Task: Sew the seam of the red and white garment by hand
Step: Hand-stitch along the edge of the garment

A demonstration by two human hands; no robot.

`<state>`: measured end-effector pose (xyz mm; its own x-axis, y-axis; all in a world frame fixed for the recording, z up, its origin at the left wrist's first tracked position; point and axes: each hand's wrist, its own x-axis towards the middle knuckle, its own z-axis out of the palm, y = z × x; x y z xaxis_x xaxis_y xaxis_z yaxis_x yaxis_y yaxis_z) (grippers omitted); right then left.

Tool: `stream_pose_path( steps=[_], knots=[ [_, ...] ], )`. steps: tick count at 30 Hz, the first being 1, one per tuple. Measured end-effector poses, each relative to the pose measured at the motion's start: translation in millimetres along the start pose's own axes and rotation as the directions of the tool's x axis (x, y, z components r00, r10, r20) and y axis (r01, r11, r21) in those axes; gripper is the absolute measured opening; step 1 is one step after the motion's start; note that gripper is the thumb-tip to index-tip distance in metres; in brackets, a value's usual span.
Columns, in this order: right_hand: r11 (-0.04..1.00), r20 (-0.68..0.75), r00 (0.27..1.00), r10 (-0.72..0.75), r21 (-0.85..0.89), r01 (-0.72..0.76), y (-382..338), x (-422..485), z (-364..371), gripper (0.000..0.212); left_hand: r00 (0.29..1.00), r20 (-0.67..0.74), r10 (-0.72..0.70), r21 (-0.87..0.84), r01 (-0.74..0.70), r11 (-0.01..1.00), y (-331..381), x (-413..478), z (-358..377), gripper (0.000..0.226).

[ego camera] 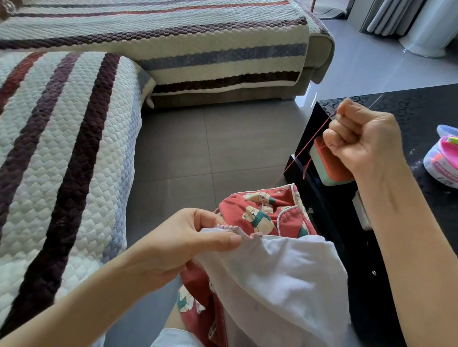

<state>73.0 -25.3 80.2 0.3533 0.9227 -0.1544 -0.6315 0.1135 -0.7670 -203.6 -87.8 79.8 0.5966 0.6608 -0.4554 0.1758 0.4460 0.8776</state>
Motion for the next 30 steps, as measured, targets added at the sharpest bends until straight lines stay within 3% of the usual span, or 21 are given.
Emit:
stream_pose_path(
  steps=[3, 5, 7, 9, 10, 13, 16, 22, 30],
  knots=[
    [0.998, -0.034, 0.999, -0.002, -0.059, 0.000, 3, 0, -1, 0.037, 1.000, -0.004, 0.008, 0.010, -0.008, 1.000, -2, 1, -1, 0.026],
    [0.961, -0.068, 0.997, -0.041, -0.274, 0.021, 14, 1, -2, 0.027, 0.999, 0.023, 0.034, 0.009, -0.034, 0.999, 0, 2, 1, 0.018],
    [0.769, -0.032, 0.997, -0.063, -0.639, 0.028, 28, -6, -2, 0.005, 0.998, 0.026, 0.060, -0.006, -0.060, 0.998, 3, 1, 4, 0.016],
    [0.535, 0.050, 0.999, -0.011, -0.844, 0.048, 42, -23, -5, 0.026, 0.997, 0.012, 0.073, -0.028, -0.073, 0.997, 4, 0, 5, 0.013],
    [0.507, 0.137, 0.991, 0.009, -0.854, 0.113, 47, -35, -4, 0.026, 0.997, 0.007, 0.075, -0.037, -0.075, 0.997, 5, 1, 4, 0.015],
    [0.610, 0.435, 0.900, 0.041, -0.724, 0.322, 58, -78, -2, 0.005, 0.998, -0.021, 0.060, -0.030, -0.061, 0.998, 4, 2, -1, 0.008],
    [0.564, 0.594, 0.798, 0.098, -0.694, 0.447, 70, -107, -2, 0.010, 0.996, -0.029, 0.083, 0.025, -0.083, 0.996, 2, 3, -5, 0.005],
    [0.508, 0.598, 0.798, 0.073, -0.711, 0.486, 80, -120, -10, 0.011, 0.991, -0.024, 0.133, 0.152, -0.128, 0.980, -1, 3, -8, 0.007],
    [0.508, 0.615, 0.784, 0.087, -0.704, 0.496, 78, -121, -13, 0.012, 0.993, -0.006, 0.115, 0.161, -0.113, 0.981, 0, 2, -8, 0.013]
  ],
)
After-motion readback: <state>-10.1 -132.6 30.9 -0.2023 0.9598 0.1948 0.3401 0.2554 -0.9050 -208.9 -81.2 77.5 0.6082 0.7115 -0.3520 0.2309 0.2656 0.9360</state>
